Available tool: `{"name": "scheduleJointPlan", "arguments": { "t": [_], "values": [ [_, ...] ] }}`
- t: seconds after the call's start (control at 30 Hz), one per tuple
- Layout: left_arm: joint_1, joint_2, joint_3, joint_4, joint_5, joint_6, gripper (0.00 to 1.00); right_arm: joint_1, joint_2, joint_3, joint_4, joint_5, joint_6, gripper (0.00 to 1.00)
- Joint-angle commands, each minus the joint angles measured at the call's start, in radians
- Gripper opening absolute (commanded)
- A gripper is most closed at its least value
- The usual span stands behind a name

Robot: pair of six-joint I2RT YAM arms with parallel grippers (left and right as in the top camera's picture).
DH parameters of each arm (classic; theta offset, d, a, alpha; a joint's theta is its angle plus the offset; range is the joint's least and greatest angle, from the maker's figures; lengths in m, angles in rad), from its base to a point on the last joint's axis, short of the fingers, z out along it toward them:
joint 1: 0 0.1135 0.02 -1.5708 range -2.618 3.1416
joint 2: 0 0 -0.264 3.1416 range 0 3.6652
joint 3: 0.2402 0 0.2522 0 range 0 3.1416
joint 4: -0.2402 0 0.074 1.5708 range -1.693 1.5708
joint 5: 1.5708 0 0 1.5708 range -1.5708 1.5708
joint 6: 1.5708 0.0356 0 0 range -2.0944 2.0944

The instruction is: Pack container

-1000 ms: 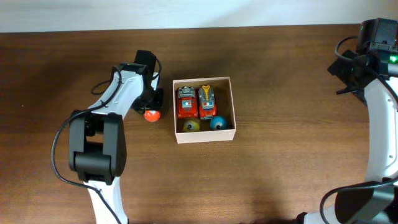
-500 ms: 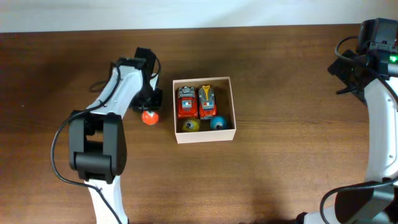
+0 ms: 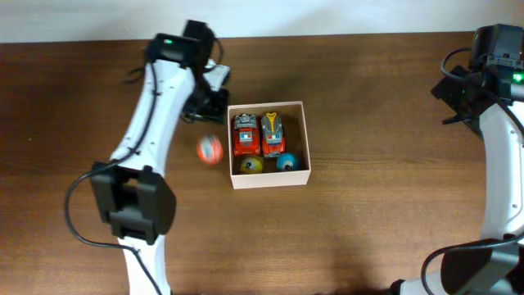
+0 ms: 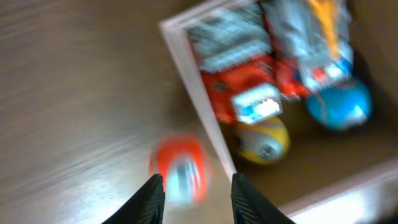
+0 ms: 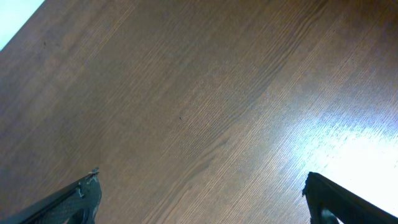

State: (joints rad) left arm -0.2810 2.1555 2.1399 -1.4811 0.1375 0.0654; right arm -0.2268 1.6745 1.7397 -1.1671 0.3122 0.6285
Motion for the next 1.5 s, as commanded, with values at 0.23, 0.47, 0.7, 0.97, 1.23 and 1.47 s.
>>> {"name": "scheduleJointPlan", "arguments": {
  "t": [0.23, 0.47, 0.7, 0.97, 1.23, 1.47],
  "values": [
    [-0.185, -0.002, 0.017, 0.0, -0.053, 0.16, 0.36, -0.003, -0.017, 0.018, 0.0, 0.002, 0.008, 0.99],
    [-0.183, -0.002, 0.017, 0.043, -0.056, 0.13, 0.36, -0.003, -0.017, 0.018, 0.0, 0.002, 0.008, 0.99],
    [-0.156, -0.015, 0.017, 0.039, -0.167, 0.008, 0.36, -0.003, -0.017, 0.018, 0.0, 0.002, 0.008, 0.99],
    [-0.081, -0.1, 0.017, -0.052, -0.206, -0.132, 0.39, -0.003, -0.017, 0.018, 0.0, 0.002, 0.008, 0.99],
    [-0.071, -0.17, 0.007, -0.146, -0.219, -0.186, 0.41, -0.003, -0.017, 0.018, 0.0, 0.002, 0.008, 0.99],
    [-0.094, -0.209, -0.052, -0.192, -0.24, -0.237, 0.42, -0.003, -0.017, 0.018, 0.0, 0.002, 0.008, 0.99]
  ]
}}
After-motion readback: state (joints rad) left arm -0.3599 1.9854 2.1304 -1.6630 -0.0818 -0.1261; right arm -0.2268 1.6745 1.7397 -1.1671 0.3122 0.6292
